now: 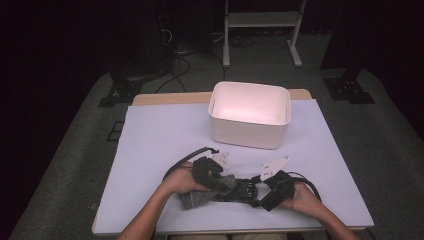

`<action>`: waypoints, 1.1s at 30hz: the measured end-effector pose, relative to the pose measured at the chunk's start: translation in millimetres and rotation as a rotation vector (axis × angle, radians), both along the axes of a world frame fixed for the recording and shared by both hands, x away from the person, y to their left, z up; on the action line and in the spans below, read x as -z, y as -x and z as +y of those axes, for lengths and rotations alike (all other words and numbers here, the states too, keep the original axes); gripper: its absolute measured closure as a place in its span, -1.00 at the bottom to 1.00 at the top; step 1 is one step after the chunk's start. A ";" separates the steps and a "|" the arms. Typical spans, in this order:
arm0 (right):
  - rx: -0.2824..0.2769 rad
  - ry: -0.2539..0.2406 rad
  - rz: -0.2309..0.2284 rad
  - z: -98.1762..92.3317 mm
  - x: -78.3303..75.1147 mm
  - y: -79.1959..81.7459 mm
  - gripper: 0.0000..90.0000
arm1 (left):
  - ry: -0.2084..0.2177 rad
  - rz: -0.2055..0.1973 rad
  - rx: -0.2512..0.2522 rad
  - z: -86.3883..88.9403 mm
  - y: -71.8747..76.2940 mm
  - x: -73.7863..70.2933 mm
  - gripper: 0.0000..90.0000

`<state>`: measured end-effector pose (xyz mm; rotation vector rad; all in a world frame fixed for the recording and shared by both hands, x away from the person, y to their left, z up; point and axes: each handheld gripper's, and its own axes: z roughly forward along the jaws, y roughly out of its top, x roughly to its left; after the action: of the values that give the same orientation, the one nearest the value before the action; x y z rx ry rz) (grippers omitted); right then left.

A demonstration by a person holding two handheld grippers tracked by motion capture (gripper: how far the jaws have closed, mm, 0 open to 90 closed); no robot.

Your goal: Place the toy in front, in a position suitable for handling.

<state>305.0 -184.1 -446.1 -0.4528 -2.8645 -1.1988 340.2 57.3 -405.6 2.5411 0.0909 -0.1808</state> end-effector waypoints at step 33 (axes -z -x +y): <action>-0.031 -0.039 0.233 17.7 0.1 -30.8 -0.52 | -0.008 -0.026 0.001 -3.4 0.0 -5.4 0.77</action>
<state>335.7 -166.4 -446.1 -0.5076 -2.6375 -1.1134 340.2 53.9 -400.2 2.5503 0.0807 -0.1476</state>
